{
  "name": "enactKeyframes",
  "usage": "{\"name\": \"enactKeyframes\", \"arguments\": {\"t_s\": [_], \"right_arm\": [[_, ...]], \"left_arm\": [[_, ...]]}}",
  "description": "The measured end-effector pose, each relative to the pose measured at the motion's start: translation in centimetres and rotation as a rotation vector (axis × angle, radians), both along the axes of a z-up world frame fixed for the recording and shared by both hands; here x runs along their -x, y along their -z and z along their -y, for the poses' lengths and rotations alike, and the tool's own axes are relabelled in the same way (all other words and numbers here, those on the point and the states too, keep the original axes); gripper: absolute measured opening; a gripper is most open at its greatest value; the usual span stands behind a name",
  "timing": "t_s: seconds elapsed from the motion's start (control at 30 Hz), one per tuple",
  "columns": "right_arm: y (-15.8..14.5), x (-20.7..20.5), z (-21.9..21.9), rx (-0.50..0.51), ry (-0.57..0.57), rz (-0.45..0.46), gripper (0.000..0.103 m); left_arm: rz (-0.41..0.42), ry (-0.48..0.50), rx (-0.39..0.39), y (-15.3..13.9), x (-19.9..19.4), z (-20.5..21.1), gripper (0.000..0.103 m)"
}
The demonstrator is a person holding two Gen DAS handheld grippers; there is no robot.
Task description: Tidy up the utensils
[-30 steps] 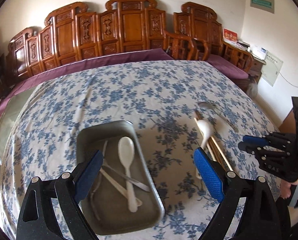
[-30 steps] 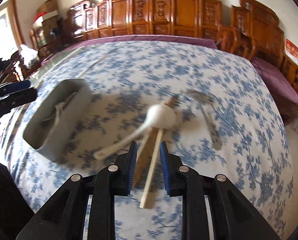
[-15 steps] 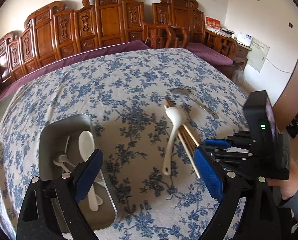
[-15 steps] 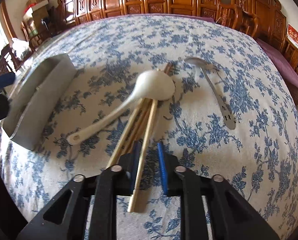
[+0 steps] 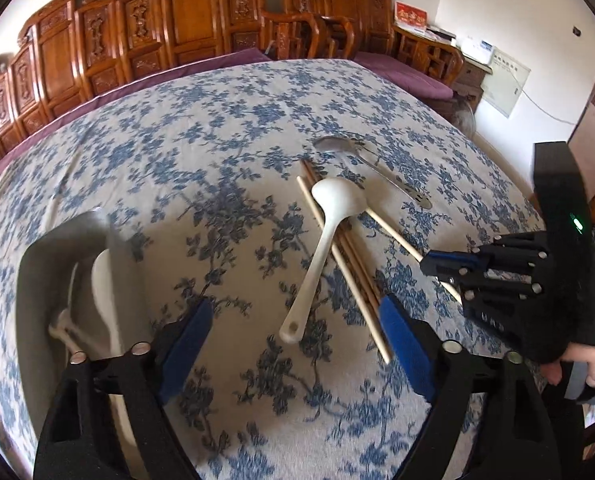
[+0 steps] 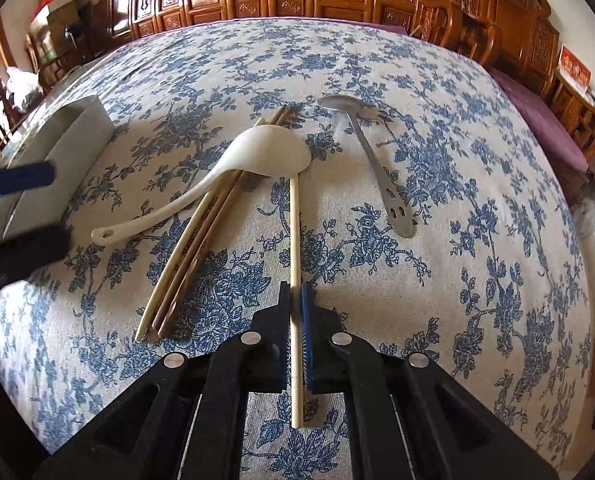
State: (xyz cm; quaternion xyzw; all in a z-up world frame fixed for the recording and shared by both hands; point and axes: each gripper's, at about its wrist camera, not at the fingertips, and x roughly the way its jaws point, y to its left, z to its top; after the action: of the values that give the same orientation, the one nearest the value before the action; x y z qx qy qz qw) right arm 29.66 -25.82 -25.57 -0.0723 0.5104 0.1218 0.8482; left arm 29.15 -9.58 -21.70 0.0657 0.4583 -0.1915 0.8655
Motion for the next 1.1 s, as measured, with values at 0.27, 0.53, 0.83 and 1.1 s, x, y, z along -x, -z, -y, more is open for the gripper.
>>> {"name": "enactKeyframes", "arguments": {"t_s": [0.27,0.53,0.83,1.1], "right_arm": [[0.1,0.3,0.4,-0.038,-0.024,0.041,0.006],[0.1,0.7,0.4,-0.031,-0.044,0.077,0.006],[0.1,0.6,0.3,-0.037,-0.037,0.077,0.006],[0.1,0.5,0.2,-0.034,-0.037,0.072,0.006]], "left_arm": [[-0.036,0.046,-0.059,2.5,-3.2,2.5,0.052],[-0.079,0.044,-0.061,4.3,-5.1,3.3,0.026],[-0.061,0.075,-0.065,4.5,-6.0,4.4,0.031],[-0.033,0.084,-0.072,4.5,-6.2,4.0,0.010]]}}
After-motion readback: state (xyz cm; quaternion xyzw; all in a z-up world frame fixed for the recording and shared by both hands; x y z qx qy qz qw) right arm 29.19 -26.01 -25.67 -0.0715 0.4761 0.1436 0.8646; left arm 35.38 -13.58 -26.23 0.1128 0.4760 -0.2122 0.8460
